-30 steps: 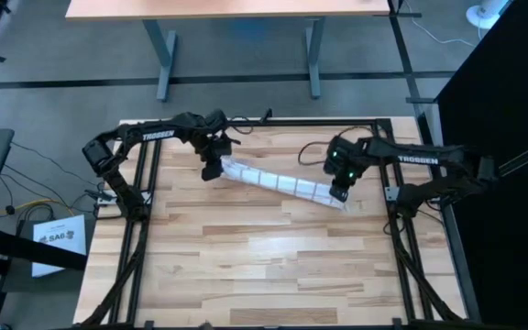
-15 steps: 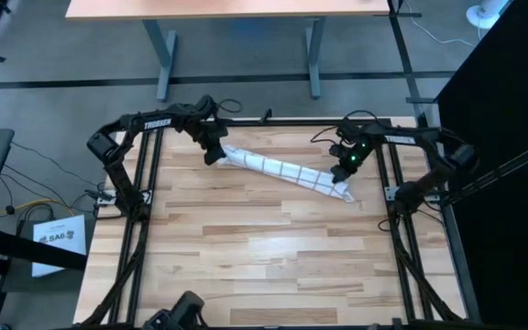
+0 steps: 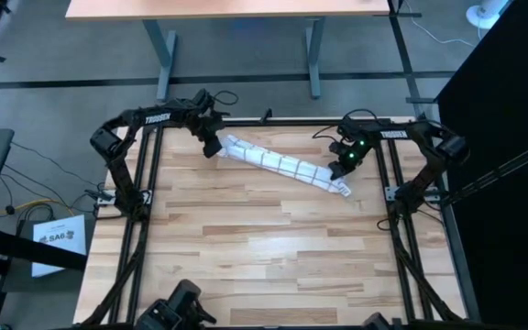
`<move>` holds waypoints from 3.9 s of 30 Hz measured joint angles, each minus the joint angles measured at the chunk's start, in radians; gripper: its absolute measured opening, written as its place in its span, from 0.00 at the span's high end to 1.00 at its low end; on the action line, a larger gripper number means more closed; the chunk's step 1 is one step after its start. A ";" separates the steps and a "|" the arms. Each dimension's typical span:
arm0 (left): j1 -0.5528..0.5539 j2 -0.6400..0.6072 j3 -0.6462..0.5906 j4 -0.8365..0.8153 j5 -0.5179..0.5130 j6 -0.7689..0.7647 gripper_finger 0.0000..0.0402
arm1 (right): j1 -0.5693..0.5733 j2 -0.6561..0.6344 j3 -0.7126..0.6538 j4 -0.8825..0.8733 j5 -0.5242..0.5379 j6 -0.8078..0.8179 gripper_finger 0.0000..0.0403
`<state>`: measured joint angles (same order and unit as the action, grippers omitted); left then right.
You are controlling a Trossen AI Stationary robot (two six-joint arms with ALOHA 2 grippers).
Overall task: Roll towel
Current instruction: Roll the white checkered towel
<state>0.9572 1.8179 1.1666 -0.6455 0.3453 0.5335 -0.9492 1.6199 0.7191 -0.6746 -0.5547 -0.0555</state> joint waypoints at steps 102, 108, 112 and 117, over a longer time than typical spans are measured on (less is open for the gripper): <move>-0.203 0.165 0.239 -0.025 -0.087 0.133 0.56 | 0.240 -0.056 -0.016 0.233 0.181 -0.039 0.68; -0.206 0.165 0.239 -0.015 -0.093 0.140 0.56 | 0.247 -0.048 -0.018 0.274 0.176 -0.033 0.68; -0.215 0.165 0.239 -0.010 -0.096 0.172 0.56 | 0.247 -0.051 -0.019 0.271 0.183 -0.032 0.68; -0.231 0.165 0.239 0.001 -0.100 0.204 0.60 | 0.249 -0.051 -0.019 0.269 0.185 -0.035 0.68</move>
<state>0.7261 1.9827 1.4059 -0.6441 0.2451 0.7374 -0.7006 1.5692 0.7002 -0.4055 -0.3695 -0.0904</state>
